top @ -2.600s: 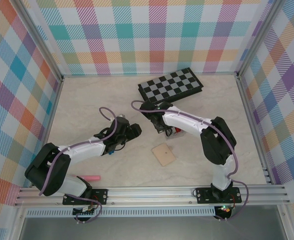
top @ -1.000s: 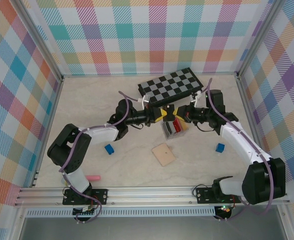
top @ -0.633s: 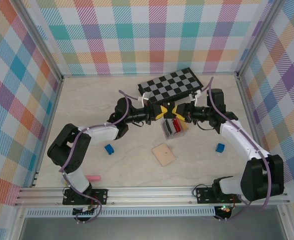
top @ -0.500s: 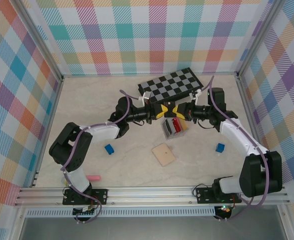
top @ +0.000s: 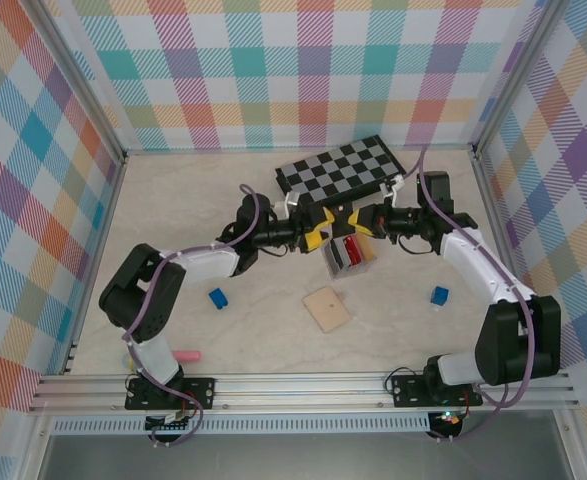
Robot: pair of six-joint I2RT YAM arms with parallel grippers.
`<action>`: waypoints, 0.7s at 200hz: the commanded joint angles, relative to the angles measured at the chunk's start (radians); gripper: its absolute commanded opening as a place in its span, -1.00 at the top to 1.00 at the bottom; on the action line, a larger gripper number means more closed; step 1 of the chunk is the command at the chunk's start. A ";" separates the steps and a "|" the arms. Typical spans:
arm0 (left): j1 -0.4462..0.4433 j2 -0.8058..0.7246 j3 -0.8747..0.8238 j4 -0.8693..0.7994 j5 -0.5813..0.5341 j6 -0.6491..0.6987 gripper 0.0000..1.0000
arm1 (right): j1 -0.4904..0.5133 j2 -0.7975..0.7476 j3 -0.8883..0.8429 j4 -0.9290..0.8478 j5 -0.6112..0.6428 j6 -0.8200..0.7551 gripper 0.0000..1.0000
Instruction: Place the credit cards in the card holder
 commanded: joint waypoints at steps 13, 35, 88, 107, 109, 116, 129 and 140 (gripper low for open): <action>-0.003 -0.231 0.025 -0.772 -0.387 0.314 -0.49 | 0.081 -0.186 -0.082 -0.167 0.312 -0.215 0.87; -0.011 -0.297 0.064 -1.083 -0.557 0.357 -0.50 | 0.198 -0.295 -0.160 -0.282 0.498 -0.332 0.88; -0.067 -0.451 -0.130 -0.918 -0.522 0.404 -0.53 | 0.396 -0.323 -0.365 -0.187 0.632 -0.275 0.94; -0.115 -0.458 -0.104 -0.969 -0.497 0.393 -0.53 | 0.427 -0.294 -0.314 -0.220 0.599 -0.252 0.93; -0.125 -0.458 -0.100 -0.977 -0.506 0.401 -0.54 | 0.433 -0.294 -0.316 -0.213 0.600 -0.255 0.93; -0.151 -0.456 -0.092 -1.022 -0.553 0.423 -0.54 | 0.454 -0.294 -0.325 -0.174 0.608 -0.265 0.92; -0.176 -0.456 -0.100 -1.061 -0.603 0.410 -0.54 | 0.462 -0.261 -0.326 -0.143 0.596 -0.282 0.91; -0.183 -0.465 -0.126 -1.020 -0.580 0.389 -0.54 | 0.467 -0.210 -0.288 -0.188 0.597 -0.298 0.92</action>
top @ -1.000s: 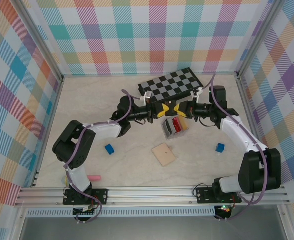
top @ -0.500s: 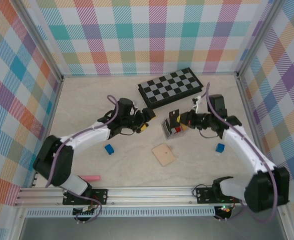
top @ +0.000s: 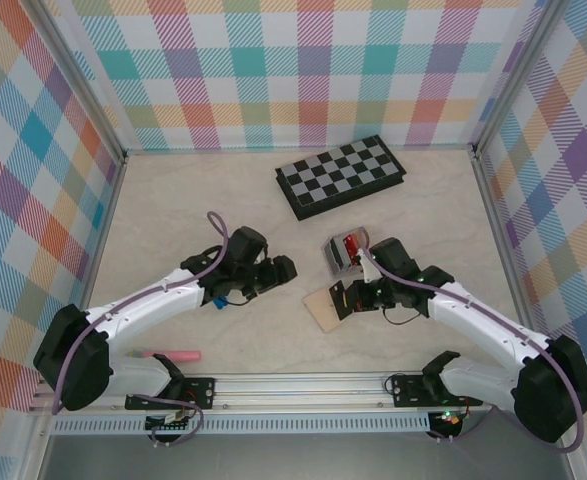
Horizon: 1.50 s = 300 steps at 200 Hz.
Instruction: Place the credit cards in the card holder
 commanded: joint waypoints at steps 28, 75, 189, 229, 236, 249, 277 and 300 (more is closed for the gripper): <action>-0.045 -0.031 -0.021 -0.031 -0.065 0.002 -0.55 | 0.026 0.150 0.101 -0.038 0.129 -0.064 0.96; -0.071 0.035 0.049 -0.055 -0.055 0.042 -0.55 | 0.006 0.120 0.078 -0.081 0.230 -0.042 0.93; -0.223 0.405 0.330 -0.190 -0.121 0.063 -0.55 | -0.053 0.197 0.005 -0.100 0.186 0.022 0.95; -0.232 0.481 0.348 -0.190 -0.102 0.035 -0.53 | -0.051 0.183 -0.043 -0.112 0.084 0.097 0.98; -0.232 0.493 0.355 -0.204 -0.113 0.030 -0.51 | -0.050 0.169 -0.055 -0.111 0.073 0.109 0.98; -0.232 0.509 0.351 -0.204 -0.129 0.025 -0.45 | -0.049 0.140 -0.069 -0.113 0.059 0.123 0.98; -0.232 0.562 0.374 -0.209 -0.150 0.054 -0.40 | -0.049 0.099 -0.075 -0.123 0.024 0.134 0.97; -0.232 0.604 0.395 -0.183 -0.124 0.099 -0.38 | -0.050 0.080 -0.058 -0.118 0.031 0.141 0.96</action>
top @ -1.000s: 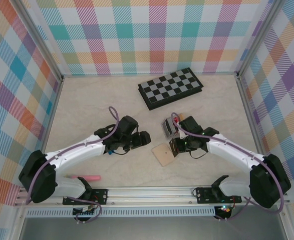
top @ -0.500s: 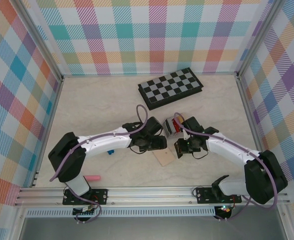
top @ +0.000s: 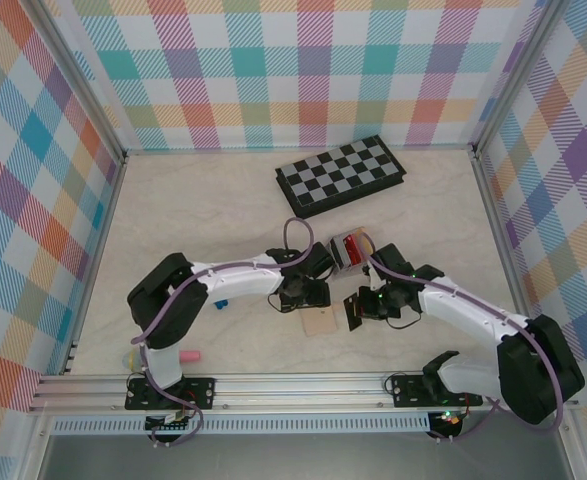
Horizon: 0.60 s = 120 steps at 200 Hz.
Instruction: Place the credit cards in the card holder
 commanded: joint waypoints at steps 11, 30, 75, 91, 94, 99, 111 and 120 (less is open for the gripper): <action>-0.014 0.064 0.053 -0.014 -0.001 0.072 -0.35 | 0.003 -0.015 0.019 -0.061 -0.013 0.028 0.96; -0.016 0.093 0.070 -0.038 -0.011 0.114 -0.23 | 0.002 -0.021 0.046 -0.061 0.003 0.033 0.96; -0.025 0.095 0.065 -0.026 -0.013 0.176 -0.22 | -0.001 -0.007 0.054 -0.025 0.070 0.053 0.94; -0.026 0.103 0.074 -0.027 -0.012 0.189 -0.22 | -0.001 0.011 0.052 -0.015 0.082 0.051 0.94; -0.026 0.103 0.075 -0.028 -0.014 0.189 -0.22 | 0.000 0.015 0.050 -0.013 0.086 0.050 0.94; -0.028 0.102 0.076 -0.030 -0.018 0.188 -0.23 | -0.001 0.023 0.049 -0.020 0.097 0.048 0.94; -0.028 0.095 0.076 -0.028 -0.022 0.183 -0.26 | -0.001 0.038 0.049 -0.048 0.140 0.045 0.96; -0.028 0.083 0.078 -0.034 -0.029 0.174 -0.30 | -0.001 0.039 0.048 -0.071 0.161 0.041 0.96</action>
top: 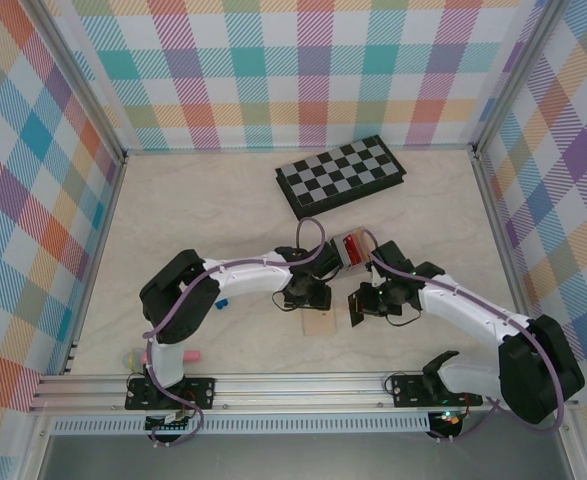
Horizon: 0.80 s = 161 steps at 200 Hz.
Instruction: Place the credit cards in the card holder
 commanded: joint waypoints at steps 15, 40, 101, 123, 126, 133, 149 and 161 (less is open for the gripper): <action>-0.020 -0.005 0.018 0.007 -0.037 0.000 -0.39 | -0.002 0.008 0.008 -0.070 0.087 0.001 0.97; -0.024 -0.031 0.073 -0.085 -0.104 -0.077 -0.70 | -0.002 -0.011 -0.026 -0.051 0.053 0.005 0.97; -0.101 0.054 0.265 -0.286 -0.180 -0.144 -0.80 | -0.002 -0.020 -0.082 0.006 0.028 0.049 0.97; -0.105 0.095 0.288 -0.305 -0.165 -0.165 -0.94 | -0.002 -0.018 -0.086 0.012 0.030 0.052 0.97; -0.105 0.101 0.291 -0.309 -0.162 -0.165 -0.94 | -0.002 -0.018 -0.086 0.012 0.031 0.054 0.97; -0.108 0.116 0.303 -0.320 -0.160 -0.168 -0.94 | -0.003 -0.017 -0.088 0.012 0.033 0.056 0.97; -0.113 0.146 0.324 -0.348 -0.166 -0.177 -0.94 | -0.002 -0.015 -0.091 0.017 0.035 0.061 0.97; -0.113 0.168 0.340 -0.373 -0.174 -0.187 -0.99 | -0.002 -0.014 -0.093 0.017 0.039 0.062 0.97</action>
